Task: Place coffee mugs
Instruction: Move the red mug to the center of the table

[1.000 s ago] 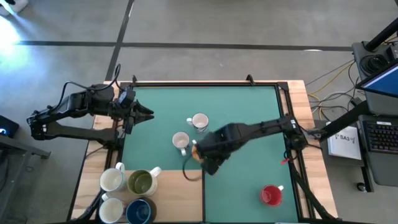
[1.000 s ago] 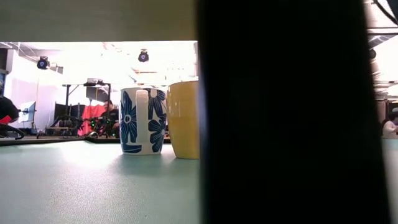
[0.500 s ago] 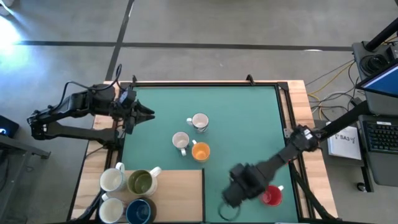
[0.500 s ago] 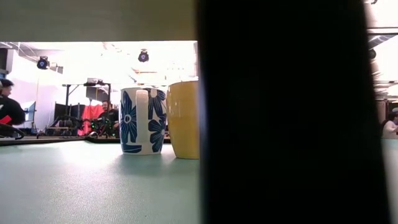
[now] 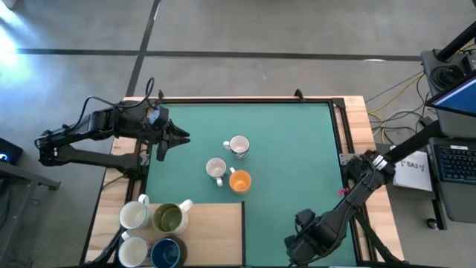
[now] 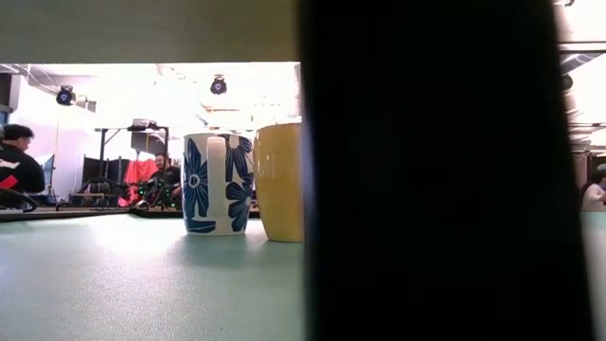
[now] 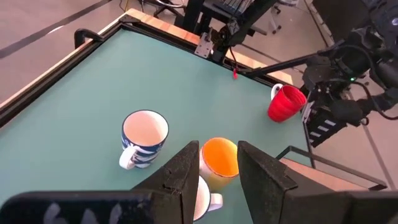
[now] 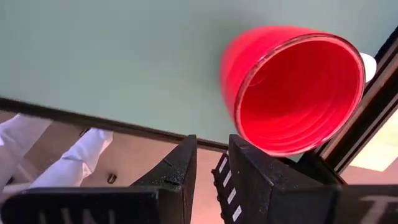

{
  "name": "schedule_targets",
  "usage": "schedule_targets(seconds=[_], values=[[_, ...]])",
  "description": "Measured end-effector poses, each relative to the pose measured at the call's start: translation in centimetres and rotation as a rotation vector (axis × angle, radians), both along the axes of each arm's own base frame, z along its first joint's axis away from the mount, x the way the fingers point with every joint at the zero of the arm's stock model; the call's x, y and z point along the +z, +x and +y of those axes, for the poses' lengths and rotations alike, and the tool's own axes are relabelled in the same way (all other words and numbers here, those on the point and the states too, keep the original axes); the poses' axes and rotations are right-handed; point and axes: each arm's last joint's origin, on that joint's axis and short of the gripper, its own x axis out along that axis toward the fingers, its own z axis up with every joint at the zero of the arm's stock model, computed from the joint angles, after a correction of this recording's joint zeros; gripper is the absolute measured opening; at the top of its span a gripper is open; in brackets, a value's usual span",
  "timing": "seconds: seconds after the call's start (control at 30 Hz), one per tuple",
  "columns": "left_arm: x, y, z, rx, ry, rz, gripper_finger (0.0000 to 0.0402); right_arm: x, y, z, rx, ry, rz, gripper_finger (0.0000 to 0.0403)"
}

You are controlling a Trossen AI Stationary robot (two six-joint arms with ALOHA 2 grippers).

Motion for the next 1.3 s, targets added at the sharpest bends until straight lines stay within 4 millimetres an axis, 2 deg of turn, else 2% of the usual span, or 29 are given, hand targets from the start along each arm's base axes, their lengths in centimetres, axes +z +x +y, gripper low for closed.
schedule_targets(seconds=[0.47, 0.57, 0.67, 0.77, 0.9, 1.03, 1.3], values=[[0.0, 0.1, 0.0, 0.002, -0.02, 0.002, 0.0092, -5.7, -1.5, -0.9, -0.007, -0.071, 0.068, 0.008], [0.0, 0.1, 0.0, 0.004, -0.024, 0.002, 0.0092, -6.1, -1.7, -1.1, 0.022, -0.08, 0.079, 0.0061], [0.0, 0.1, 0.0, 0.006, -0.031, 0.001, 0.0092, -6.2, -1.7, -1.2, 0.066, -0.073, 0.066, 0.0024], [0.0, 0.1, 0.0, 0.006, -0.031, 0.001, 0.0092, -6.2, -1.5, -1.5, 0.107, -0.065, 0.066, 0.0014], [0.0, 0.1, 0.0, 0.005, -0.031, 0.001, 0.0092, -5.7, -0.2, -2.3, 0.194, -0.023, 0.027, 0.0013], [0.0, 0.1, 0.0, 0.005, -0.031, 0.001, 0.0092, -5.0, 1.9, -4.3, 0.332, -0.021, -0.063, 0.0012], [0.0, 0.0, 0.0, -0.002, -0.016, -0.002, 0.0092, -3.8, 5.9, -10.0, 0.53, -0.043, -0.164, 0.0013]])
